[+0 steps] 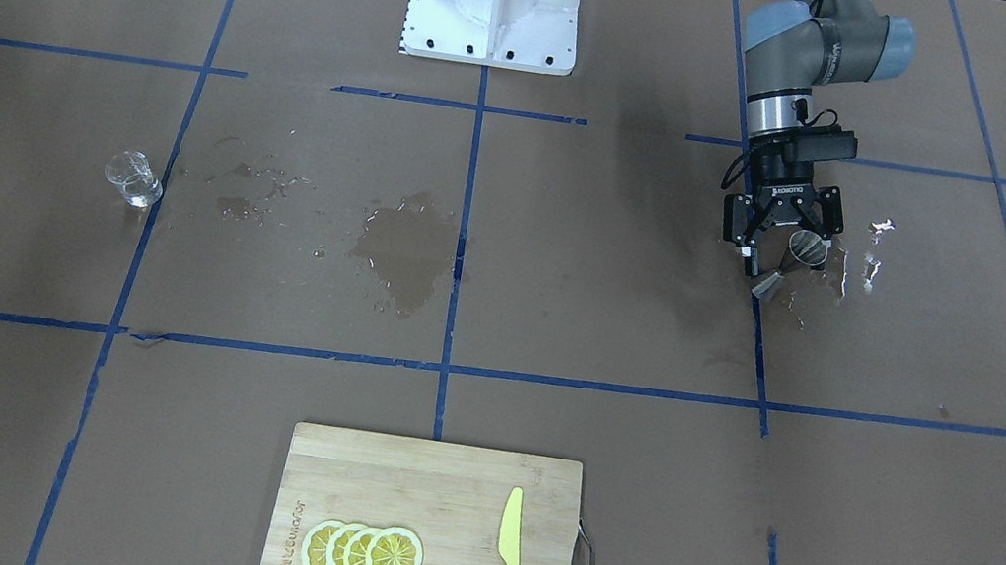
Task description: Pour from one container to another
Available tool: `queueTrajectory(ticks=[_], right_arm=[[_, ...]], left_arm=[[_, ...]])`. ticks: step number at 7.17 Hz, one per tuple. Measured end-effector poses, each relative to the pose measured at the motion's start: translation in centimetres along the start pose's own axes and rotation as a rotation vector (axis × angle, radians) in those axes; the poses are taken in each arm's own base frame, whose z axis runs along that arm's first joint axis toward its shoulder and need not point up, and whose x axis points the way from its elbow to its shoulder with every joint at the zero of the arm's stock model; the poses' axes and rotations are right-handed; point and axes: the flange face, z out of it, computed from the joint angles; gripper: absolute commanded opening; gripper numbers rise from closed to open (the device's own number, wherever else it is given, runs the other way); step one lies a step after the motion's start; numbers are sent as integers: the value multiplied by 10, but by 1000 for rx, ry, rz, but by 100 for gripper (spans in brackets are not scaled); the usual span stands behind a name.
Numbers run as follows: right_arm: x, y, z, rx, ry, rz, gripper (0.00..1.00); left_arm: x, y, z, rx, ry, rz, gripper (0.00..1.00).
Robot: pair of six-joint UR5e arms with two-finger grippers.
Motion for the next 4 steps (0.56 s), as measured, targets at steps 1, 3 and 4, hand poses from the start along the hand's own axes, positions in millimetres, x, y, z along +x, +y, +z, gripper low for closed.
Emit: queueTrajectory(ticks=[1, 3, 4], right_arm=[[-3, 2, 1, -4, -1, 5, 100], [-5, 3, 2, -6, -3, 11, 100], [-6, 3, 1, -5, -3, 12, 100]], left_arm=[[-1, 1, 1, 1, -2, -3, 58], [-3, 4, 3, 2, -7, -1, 51], [-4, 6, 5, 3, -9, 2, 43]])
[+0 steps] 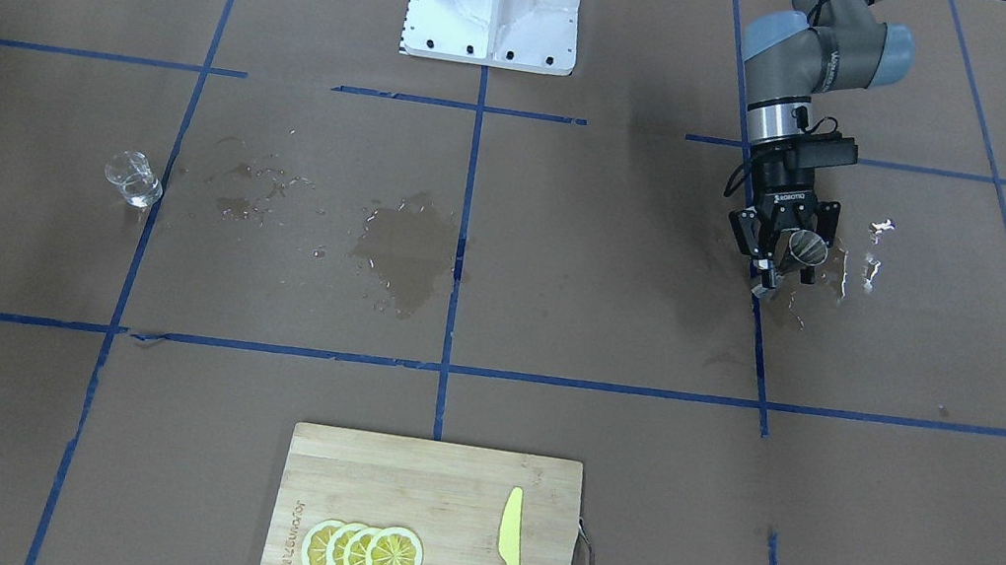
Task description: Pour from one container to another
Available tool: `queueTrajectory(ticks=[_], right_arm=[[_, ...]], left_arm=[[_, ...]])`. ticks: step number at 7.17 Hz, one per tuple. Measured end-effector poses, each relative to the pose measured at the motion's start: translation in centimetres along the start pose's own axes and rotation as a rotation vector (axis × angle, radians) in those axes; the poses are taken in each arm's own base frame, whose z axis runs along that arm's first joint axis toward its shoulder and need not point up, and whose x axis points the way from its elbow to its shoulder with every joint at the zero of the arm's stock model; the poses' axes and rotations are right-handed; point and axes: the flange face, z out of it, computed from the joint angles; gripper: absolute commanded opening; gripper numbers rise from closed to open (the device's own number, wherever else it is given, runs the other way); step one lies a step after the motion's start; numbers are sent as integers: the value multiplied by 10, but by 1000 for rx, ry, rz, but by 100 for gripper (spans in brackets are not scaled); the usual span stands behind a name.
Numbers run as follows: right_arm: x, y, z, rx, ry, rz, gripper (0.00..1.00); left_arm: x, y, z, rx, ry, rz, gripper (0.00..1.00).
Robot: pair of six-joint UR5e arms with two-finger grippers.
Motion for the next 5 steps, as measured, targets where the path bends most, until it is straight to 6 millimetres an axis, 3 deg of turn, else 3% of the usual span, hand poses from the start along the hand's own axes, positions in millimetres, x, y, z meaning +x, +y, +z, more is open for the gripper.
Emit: queueTrajectory(ticks=[1, 2, 5], right_arm=[[0, 0, 0, 0, -1, 0, 100], [-1, 0, 0, 0, -1, 0, 100], [0, 0, -1, 6, 2, -1, 100]], left_arm=[[-1, 1, 1, 0, -2, 1, 26], [0, 1, 1, -1, -1, 0, 0], [12, -15, -12, -7, 26, -40, 0]])
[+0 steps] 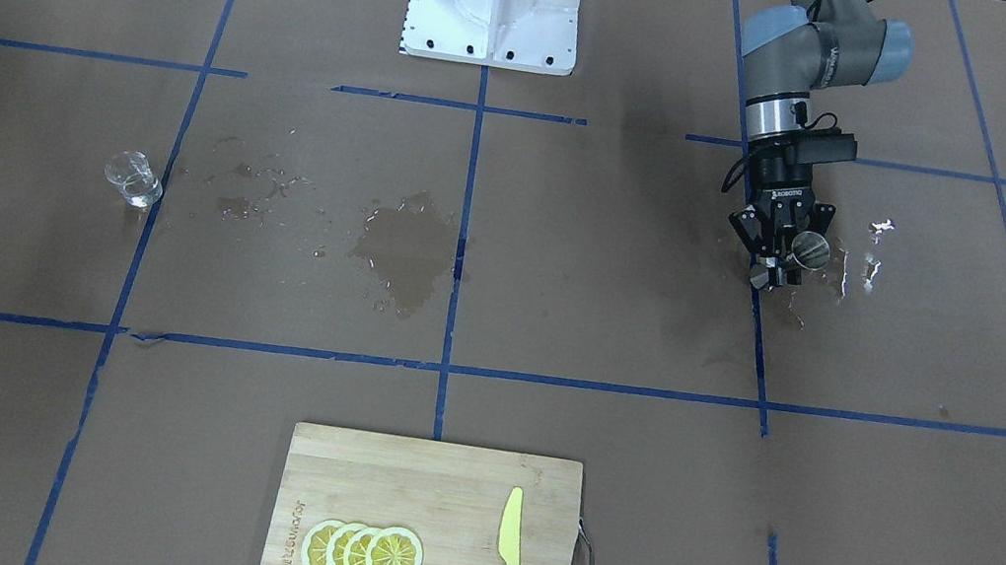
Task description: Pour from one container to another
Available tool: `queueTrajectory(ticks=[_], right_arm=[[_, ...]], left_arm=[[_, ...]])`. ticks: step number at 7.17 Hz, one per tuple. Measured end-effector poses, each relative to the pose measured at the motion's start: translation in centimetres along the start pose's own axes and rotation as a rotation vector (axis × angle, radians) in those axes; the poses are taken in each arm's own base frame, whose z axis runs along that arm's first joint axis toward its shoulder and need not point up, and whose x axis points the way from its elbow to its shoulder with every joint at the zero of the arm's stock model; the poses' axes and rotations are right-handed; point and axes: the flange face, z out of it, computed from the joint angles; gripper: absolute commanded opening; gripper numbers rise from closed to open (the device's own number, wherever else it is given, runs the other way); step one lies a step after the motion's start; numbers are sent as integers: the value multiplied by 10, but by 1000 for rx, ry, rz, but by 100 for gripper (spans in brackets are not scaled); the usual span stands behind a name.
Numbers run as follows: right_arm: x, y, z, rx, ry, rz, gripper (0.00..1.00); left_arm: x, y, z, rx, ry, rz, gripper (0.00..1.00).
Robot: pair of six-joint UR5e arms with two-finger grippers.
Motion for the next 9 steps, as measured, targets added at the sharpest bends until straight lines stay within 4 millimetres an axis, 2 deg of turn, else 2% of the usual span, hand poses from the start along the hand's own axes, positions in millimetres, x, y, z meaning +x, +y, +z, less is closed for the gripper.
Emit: queueTrajectory(ticks=[2, 3, 4, 5, 6, 7, 9], right_arm=[[-5, 3, -2, 4, -4, -10, 100], [-16, 11, -1, 14, 4, -22, 100], [-41, 29, 8, 47, 33, -29, 100], [-74, 59, 21, 102, 67, -32, 100], [-97, 88, 32, 157, 67, -43, 100], [-99, 112, 38, 202, 33, -68, 100], [-79, 146, 51, 292, -11, -137, 96]], left_arm=[[15, -21, -17, -6, 36, -43, 0], [23, -29, -23, -9, 52, -51, 0], [36, -38, -29, -10, 75, -51, 0], [58, -48, -38, -9, 106, -48, 0], [78, -56, -44, -7, 136, -32, 0], [89, -63, -49, -1, 168, -9, 0], [96, -73, -55, 12, 230, 21, 0]])
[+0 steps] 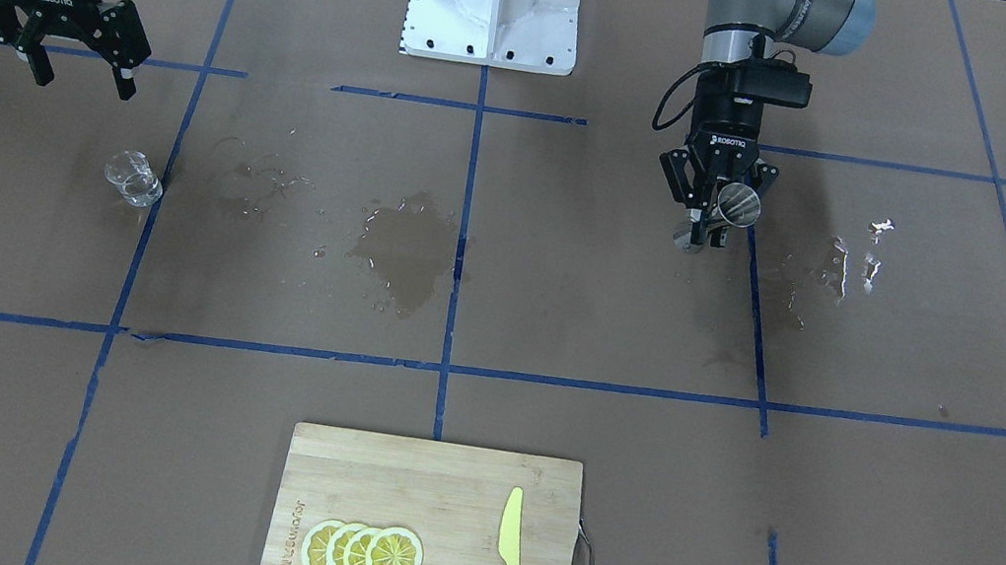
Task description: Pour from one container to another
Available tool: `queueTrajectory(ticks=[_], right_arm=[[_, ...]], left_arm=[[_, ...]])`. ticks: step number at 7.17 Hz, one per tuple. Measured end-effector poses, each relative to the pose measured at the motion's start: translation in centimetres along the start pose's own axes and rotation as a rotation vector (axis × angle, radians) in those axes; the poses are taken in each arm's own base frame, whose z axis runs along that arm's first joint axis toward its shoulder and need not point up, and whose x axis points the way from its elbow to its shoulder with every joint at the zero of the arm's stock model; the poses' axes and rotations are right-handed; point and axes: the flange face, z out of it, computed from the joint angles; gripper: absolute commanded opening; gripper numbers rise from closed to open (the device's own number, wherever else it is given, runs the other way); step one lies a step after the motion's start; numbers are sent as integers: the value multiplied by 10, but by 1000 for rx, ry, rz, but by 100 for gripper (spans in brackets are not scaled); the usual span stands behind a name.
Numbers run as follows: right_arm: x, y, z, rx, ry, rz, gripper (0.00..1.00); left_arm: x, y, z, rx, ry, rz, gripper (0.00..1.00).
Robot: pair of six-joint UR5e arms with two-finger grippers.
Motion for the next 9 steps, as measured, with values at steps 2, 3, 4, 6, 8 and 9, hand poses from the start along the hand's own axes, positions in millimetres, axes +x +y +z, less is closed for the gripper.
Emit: queueTrajectory(ticks=[2, 3, 4, 6, 8, 9], right_arm=[[-7, 23, 5, 68, -16, -65, 97], [-13, 34, 10, 112, -20, -94, 98], [-13, 44, 21, 156, -21, -117, 99], [6, 66, 63, 266, -29, -150, 99], [16, 83, 86, 352, -28, -174, 99], [11, 86, 88, 373, -38, -171, 99]], left_arm=[[3, -11, -2, -19, 81, 31, 0], [5, -18, 0, -18, 111, 79, 0], [7, -26, 2, -17, 134, 115, 0], [17, -34, 5, -23, 168, 121, 0], [18, -30, 11, -27, 166, 130, 0], [17, -29, 12, -28, 164, 133, 0]])
